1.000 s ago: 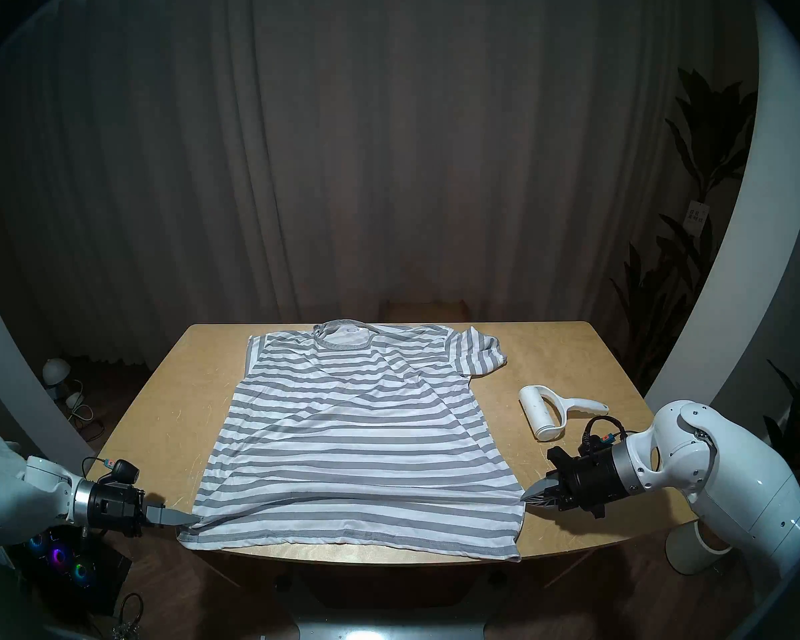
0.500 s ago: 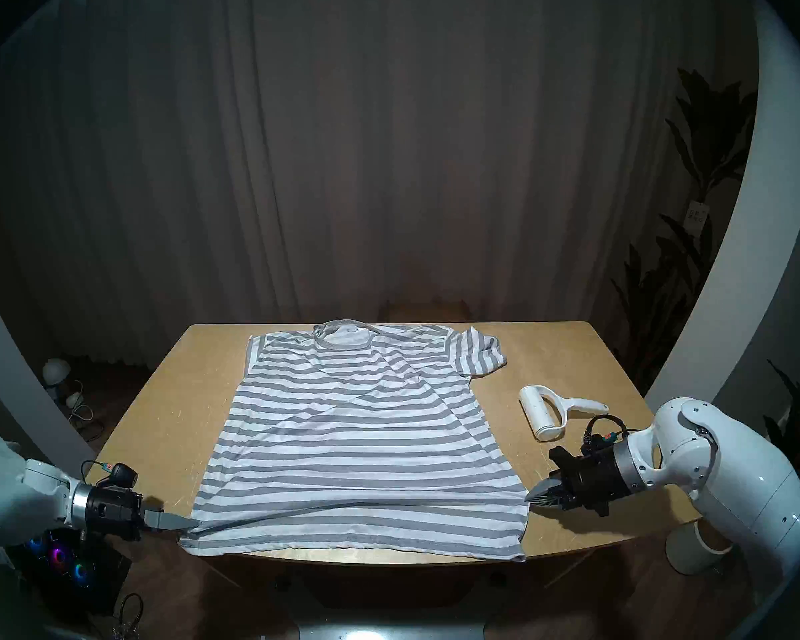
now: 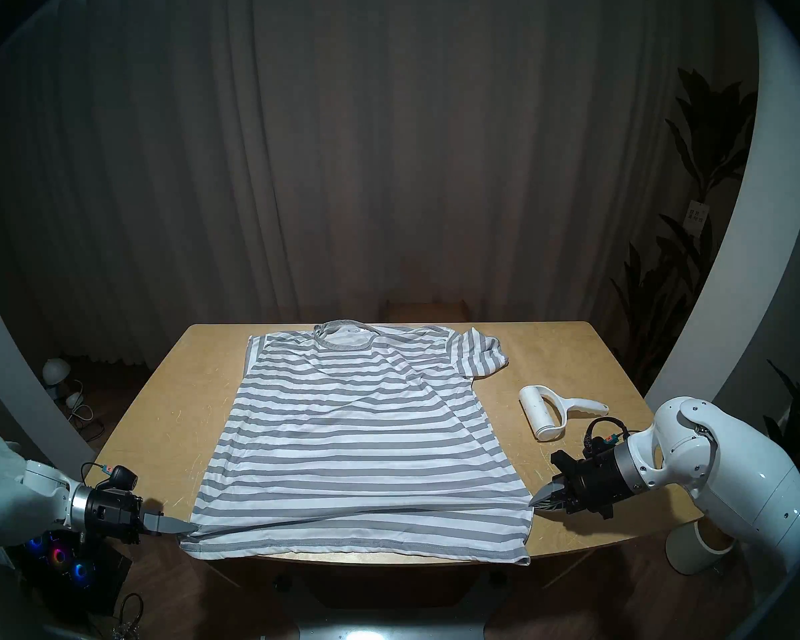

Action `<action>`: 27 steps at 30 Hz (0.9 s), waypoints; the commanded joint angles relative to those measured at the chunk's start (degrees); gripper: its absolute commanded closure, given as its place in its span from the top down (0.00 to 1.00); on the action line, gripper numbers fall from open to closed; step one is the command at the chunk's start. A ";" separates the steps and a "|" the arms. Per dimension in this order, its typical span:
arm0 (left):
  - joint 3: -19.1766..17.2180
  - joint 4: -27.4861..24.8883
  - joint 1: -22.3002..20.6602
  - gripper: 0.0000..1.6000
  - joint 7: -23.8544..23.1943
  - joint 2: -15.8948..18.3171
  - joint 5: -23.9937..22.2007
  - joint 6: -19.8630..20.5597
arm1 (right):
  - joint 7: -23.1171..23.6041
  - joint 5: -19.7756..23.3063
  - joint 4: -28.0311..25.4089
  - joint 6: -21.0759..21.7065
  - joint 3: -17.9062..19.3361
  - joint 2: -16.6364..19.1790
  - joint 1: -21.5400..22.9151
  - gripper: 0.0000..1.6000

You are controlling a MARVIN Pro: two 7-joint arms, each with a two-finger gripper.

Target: Use the fur roller to clean a top

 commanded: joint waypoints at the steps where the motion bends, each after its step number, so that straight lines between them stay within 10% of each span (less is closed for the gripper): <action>1: 4.97 0.07 5.88 0.00 0.12 -1.52 1.24 1.54 | -0.10 0.29 0.03 -0.02 -0.20 0.94 0.60 0.00; 22: 5.66 -0.03 6.14 0.00 1.41 -1.54 0.50 0.80 | -0.93 0.62 0.39 -0.02 -1.63 1.79 1.31 0.00; 25: 5.56 0.26 6.18 0.31 1.76 -1.64 0.04 0.61 | -1.00 0.58 0.29 -0.02 -1.83 1.65 1.52 0.00; 27: 5.48 0.33 6.17 0.46 1.82 -1.59 -0.40 0.68 | -1.11 0.59 0.26 -0.02 -2.02 1.68 1.65 0.24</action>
